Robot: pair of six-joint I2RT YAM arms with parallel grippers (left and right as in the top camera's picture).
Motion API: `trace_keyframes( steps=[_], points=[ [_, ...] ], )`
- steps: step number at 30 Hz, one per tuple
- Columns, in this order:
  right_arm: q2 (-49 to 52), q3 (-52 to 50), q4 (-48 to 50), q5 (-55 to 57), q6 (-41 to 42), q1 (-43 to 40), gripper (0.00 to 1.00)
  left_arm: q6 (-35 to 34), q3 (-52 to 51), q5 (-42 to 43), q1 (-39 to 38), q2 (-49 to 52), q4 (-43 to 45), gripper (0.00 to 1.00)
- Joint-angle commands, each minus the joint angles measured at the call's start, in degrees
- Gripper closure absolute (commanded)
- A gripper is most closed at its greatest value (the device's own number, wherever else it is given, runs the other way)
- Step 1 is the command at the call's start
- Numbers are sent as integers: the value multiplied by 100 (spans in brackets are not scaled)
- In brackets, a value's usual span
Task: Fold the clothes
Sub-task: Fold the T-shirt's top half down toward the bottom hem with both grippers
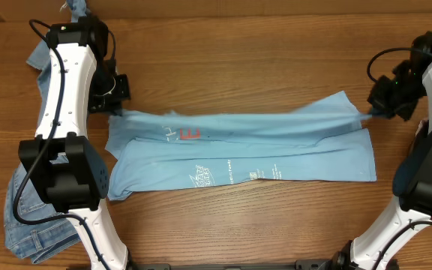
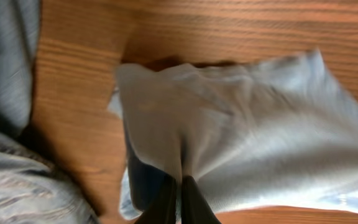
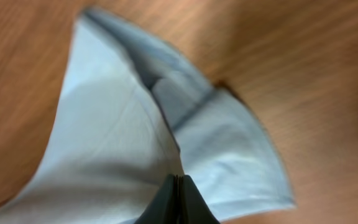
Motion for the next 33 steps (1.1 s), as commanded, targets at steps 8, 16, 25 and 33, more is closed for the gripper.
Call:
trace_keyframes(
  steps=[8, 16, 25, 33],
  points=[
    [-221, 81, -636, 944, -20, -28, 96, -162, 22, -527, -42, -133, -662, 96],
    [-221, -431, -691, 944, -17, -26, 96, -157, -1176, -229, -44, -133, -328, 96],
    [-221, -557, -833, 1025, -22, -26, 86, -155, -1598, -229, -44, -133, -251, 96],
    [-221, -557, -839, 1049, -17, -26, 86, -153, -1598, -227, -44, -133, -553, 64]
  ],
)
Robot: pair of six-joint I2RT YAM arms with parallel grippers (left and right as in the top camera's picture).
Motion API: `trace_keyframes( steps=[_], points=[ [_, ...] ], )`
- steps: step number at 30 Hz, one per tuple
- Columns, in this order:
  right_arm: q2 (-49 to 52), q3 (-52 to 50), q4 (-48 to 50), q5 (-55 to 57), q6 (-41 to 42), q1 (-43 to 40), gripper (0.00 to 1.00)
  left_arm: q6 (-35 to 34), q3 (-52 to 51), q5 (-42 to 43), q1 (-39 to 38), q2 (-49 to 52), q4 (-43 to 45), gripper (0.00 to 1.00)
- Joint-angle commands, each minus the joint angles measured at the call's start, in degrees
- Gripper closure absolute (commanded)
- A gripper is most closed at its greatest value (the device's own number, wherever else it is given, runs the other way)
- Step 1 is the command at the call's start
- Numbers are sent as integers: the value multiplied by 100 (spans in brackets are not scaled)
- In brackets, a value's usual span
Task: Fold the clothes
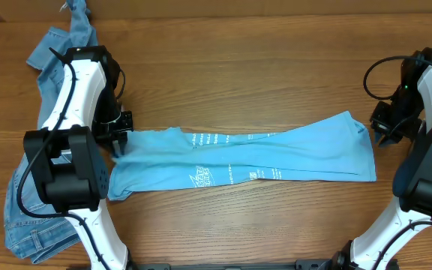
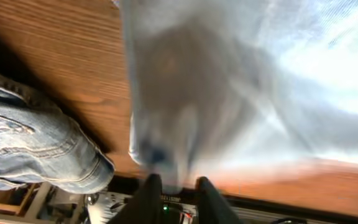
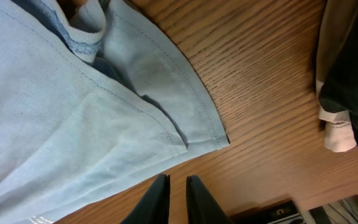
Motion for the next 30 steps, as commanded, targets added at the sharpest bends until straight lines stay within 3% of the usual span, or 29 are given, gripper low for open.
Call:
trace_keyframes(
  steps=[1, 3, 6, 8, 11, 13, 15, 23, 30],
  points=[
    [-208, -20, 24, 55, 7, -22, 86, -35, -50, 15, -42, -118, -70, 62],
    [-208, -20, 28, 55, 7, -22, 86, -22, -50, 31, -42, -118, -74, 61],
    [-208, -20, 74, 0, 24, -22, 74, -22, -50, 31, -42, -118, -66, 60],
    [-208, -20, 138, -59, 22, -22, 55, -22, -50, 31, -42, -118, -66, 59],
    [-208, -20, 236, -262, -2, -52, 43, -22, -50, 31, -42, -118, 59, 55],
    [-208, -20, 352, -435, -94, -195, 25, -24, -50, 37, -42, -118, 256, 51],
    [-208, -20, 483, -1036, -531, -485, 15, -22, -50, 203, -42, -118, 446, 50],
    [-184, -643, 1128, -2538, -1812, -1239, 7, -22, -50, 479, -42, -118, 807, 48],
    [-170, -1987, 2581, -2647, -1991, -1226, 3, -22, -50, 481, -42, -118, 905, 47]
  ],
)
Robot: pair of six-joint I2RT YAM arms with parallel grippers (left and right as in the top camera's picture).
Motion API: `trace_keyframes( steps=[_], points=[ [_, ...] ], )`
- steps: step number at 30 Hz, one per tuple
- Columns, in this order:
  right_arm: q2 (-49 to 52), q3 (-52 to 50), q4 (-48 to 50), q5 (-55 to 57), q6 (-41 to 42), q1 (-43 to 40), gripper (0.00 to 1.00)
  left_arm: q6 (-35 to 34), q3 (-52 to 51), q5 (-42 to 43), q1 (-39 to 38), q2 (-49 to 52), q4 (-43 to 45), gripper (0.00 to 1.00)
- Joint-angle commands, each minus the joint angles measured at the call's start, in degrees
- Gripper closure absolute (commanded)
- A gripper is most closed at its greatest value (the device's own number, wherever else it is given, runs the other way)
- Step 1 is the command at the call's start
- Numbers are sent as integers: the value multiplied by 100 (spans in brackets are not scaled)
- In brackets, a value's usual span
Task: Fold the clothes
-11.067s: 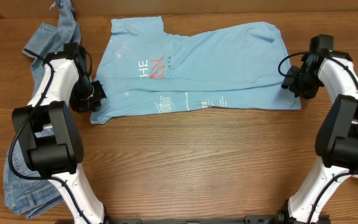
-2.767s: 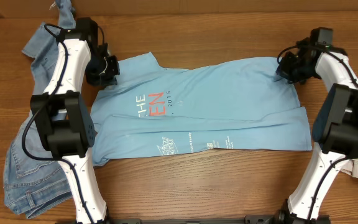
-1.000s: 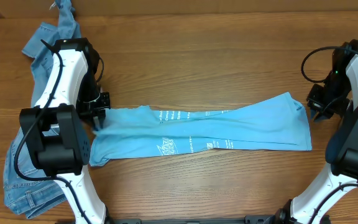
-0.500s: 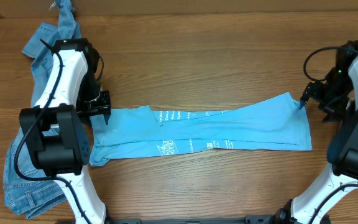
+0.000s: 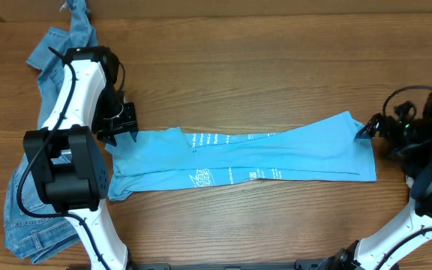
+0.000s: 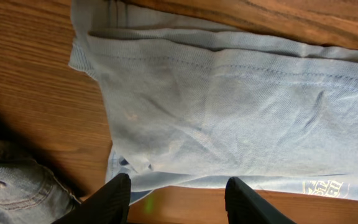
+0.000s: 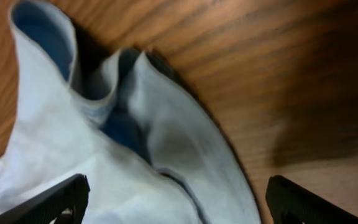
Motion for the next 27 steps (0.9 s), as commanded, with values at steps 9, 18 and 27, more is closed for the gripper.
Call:
trace_keyframes(
  steps=[9, 18, 27],
  points=[
    [-140, -424, 391, -439, -149, 525, 27, -11, -24, 85, -44, -118, 37, 47],
    [-142, -398, 564, 518, 697, 507, 96, -13, -22, 87, -44, -120, 33, 52],
    [-181, 1620, -765, 918, 1143, 275, 96, -153, -17, 164, -37, -704, 319, 54]
  ],
)
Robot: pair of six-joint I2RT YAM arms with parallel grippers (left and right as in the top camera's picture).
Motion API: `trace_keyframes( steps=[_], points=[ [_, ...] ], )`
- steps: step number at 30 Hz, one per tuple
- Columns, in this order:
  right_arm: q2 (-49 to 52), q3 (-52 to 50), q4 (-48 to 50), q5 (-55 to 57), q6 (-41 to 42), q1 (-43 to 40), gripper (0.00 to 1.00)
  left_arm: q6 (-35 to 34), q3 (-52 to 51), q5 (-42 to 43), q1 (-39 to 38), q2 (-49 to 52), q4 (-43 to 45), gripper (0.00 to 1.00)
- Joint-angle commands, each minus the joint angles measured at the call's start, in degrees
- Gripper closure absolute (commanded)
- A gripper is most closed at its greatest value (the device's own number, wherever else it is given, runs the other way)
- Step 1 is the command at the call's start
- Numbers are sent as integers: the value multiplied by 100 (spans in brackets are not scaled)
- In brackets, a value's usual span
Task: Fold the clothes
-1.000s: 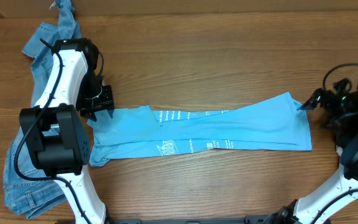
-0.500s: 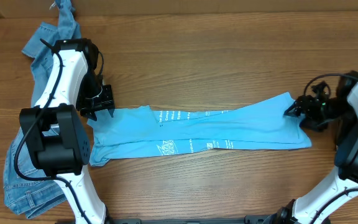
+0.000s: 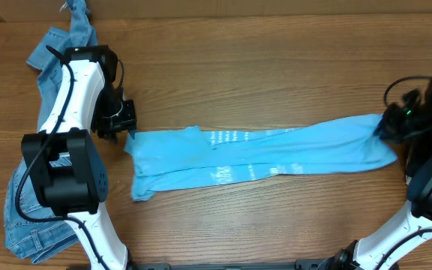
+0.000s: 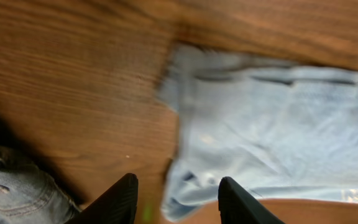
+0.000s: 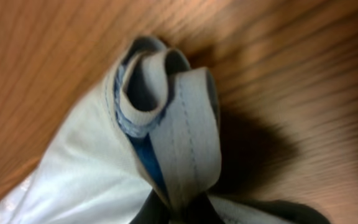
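Observation:
A light blue shirt (image 3: 276, 154) lies on the wooden table (image 3: 238, 67), folded into a long narrow strip running left to right. My right gripper (image 3: 383, 127) is shut on the bunched hem at its right end; the right wrist view shows the rolled cloth (image 5: 166, 93) pinched at the gripper (image 5: 182, 210). My left gripper (image 3: 124, 124) stands open just left of the strip's left end. In the left wrist view the shirt (image 4: 278, 137) lies ahead of the gripper (image 4: 179, 202), with its corner between the spread fingers (image 4: 120, 199).
Blue jeans (image 3: 47, 60) lie bunched along the table's left edge, from the far corner down to the near left (image 3: 28, 217), beneath my left arm. They also show in the left wrist view as jeans (image 4: 5, 186).
My right gripper, open beside the shirt's right end before, is now shut on that end. The whole shirt has shifted to the right. My left gripper stays open near the left end.
Both grippers first held the shirt's far edge by its two ends, over a wider fold. Then that edge lay forward, the shirt was a narrow strip, and both grippers had opened. Now the right one grips the right end and the strip sits further right.

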Motion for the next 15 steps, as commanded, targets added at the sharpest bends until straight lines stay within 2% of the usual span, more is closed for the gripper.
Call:
trace_keyframes(
  steps=[1, 7, 15],
  points=[
    [-79, 772, -546, 251, 151, 92, 96, -155, -7, 173, -37, -597, 170, 53],
    [-621, 863, -1128, 457, 90, 1224, 96, -208, -7, 170, -37, -800, 136, 52],
    [-675, 863, -1515, 470, 376, 3628, 96, -203, -7, 212, -37, -800, 138, 51]
  ],
)
